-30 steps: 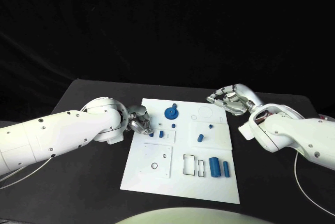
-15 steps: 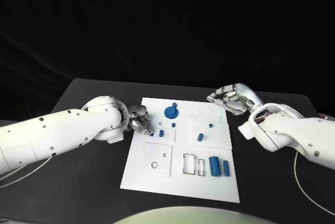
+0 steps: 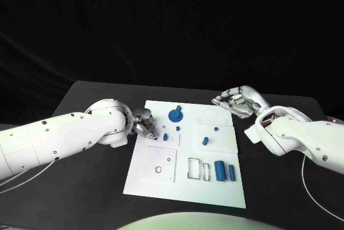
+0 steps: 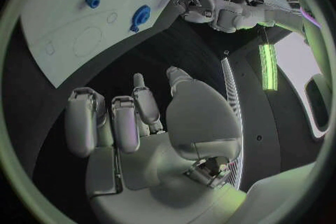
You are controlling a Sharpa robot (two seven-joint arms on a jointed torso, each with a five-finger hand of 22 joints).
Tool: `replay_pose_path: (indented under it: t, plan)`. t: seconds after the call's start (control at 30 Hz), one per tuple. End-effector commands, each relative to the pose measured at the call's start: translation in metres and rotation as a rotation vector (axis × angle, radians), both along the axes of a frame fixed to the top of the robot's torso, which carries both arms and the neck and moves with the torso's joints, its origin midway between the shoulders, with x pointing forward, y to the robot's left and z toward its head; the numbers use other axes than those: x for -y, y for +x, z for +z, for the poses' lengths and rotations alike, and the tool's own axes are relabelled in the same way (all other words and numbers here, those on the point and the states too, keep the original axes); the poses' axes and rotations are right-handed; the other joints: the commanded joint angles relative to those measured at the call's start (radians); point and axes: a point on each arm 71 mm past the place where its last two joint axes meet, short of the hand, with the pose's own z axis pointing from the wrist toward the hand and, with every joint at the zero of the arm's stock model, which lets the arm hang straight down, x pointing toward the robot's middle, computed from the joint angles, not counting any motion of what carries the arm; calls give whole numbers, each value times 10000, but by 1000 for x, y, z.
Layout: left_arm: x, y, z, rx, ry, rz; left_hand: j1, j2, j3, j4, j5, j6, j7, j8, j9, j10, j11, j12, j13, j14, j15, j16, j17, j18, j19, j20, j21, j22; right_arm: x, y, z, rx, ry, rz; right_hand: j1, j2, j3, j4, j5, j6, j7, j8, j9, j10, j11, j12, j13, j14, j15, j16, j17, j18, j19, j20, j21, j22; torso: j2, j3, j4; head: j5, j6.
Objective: Assemble the parts on the task board
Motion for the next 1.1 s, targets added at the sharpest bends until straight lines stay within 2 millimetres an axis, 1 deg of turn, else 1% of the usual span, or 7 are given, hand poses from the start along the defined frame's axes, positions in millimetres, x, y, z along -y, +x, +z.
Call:
replay_pose_path:
  t: [0.03, 0.53, 0.77, 0.83, 0.93, 1.0, 1.1]
  plan:
    - [2, -2, -5, -230, 140, -6, -2, 92, 1947, -1968, 24, 48, 12, -50, 22, 44, 2, -30, -48, 628, -46, 29, 1080, -173, 32, 8, 27, 1199, -1, -1, 0, 24, -52, 114, -7, 94, -82, 1, 61, -23, -45, 49, 13, -4, -49, 30, -3, 588, -68, -57, 470, 146, 16, -63, -56, 1390, 8, 4, -2, -12, -1]
    - [1, 0, -10, -414, 223, 215, -113, 181, 1817, -1850, -71, -59, 20, -127, 44, 15, 14, -130, -160, 628, -35, 26, 1076, -160, -9, 17, -2, 1148, -1, -1, 0, 17, -54, 111, -7, 94, -82, 1, 61, -23, -45, 49, 13, -4, -49, 30, -3, 588, -68, -57, 470, 146, 16, -63, -56, 1390, -5, -9, 11, -57, -38]
    - [-1, 0, -11, -554, 161, 307, -307, 218, 1110, -1624, -138, -218, -55, -216, 131, 10, -19, -185, -196, 627, -45, 25, 1075, -151, -41, 28, -39, 1109, -1, -1, 0, 19, -54, 108, -7, 94, -82, 1, 61, -23, -45, 49, 13, -4, -49, 30, -3, 588, -68, -57, 470, 146, 16, -63, -56, 1390, -11, -8, 19, -61, -47]
    - [-2, 1, -11, -592, 144, 331, -509, 217, 633, -1333, -136, -156, -159, -330, 77, -2, -62, -173, -176, 625, -86, 23, 1074, -149, -46, 2, -56, 1097, -1, -1, 0, 21, -53, 108, -7, 94, -82, 1, 61, -23, -45, 49, 13, -4, -49, 30, -3, 588, -68, -57, 470, 146, 16, -63, -56, 1390, -13, -8, 18, -55, -47]
    - [-2, 1, -11, -619, 137, 382, -703, 213, 190, -961, -127, -45, -142, -491, -28, -30, -81, -164, -152, 625, -99, 24, 1077, -149, -44, -25, -68, 1093, 0, -1, 0, 24, -54, 107, 18, 118, -128, 0, 76, -46, -46, 75, 22, -11, -51, 22, -15, 583, -71, -73, 446, 151, 9, -67, -85, 1382, -13, -5, 18, -56, -44]
    - [-3, 1, -11, -587, 145, 499, -1035, 197, -245, -473, -90, 75, -132, -564, -80, -45, -67, -162, -142, 625, -87, 24, 1078, -149, -44, -19, -79, 1085, 0, -1, 0, 28, -53, 108, 18, 118, -129, 0, 76, -46, -46, 75, 23, -11, -51, 22, -15, 583, -71, -73, 445, 152, 8, -67, -87, 1381, -7, -6, 16, -63, -39]
    - [-6, 2, -11, -512, 172, 704, -1104, 171, -510, -182, -56, 114, -150, -578, -74, -53, -82, -157, -127, 627, -103, 28, 1085, -150, -34, -30, -81, 1092, 0, -1, 0, 33, -51, 104, 19, 119, -130, 0, 77, -47, -46, 76, 23, -11, -51, 22, -15, 582, -71, -73, 445, 153, 5, -67, -94, 1377, -2, -11, 12, -62, -34]
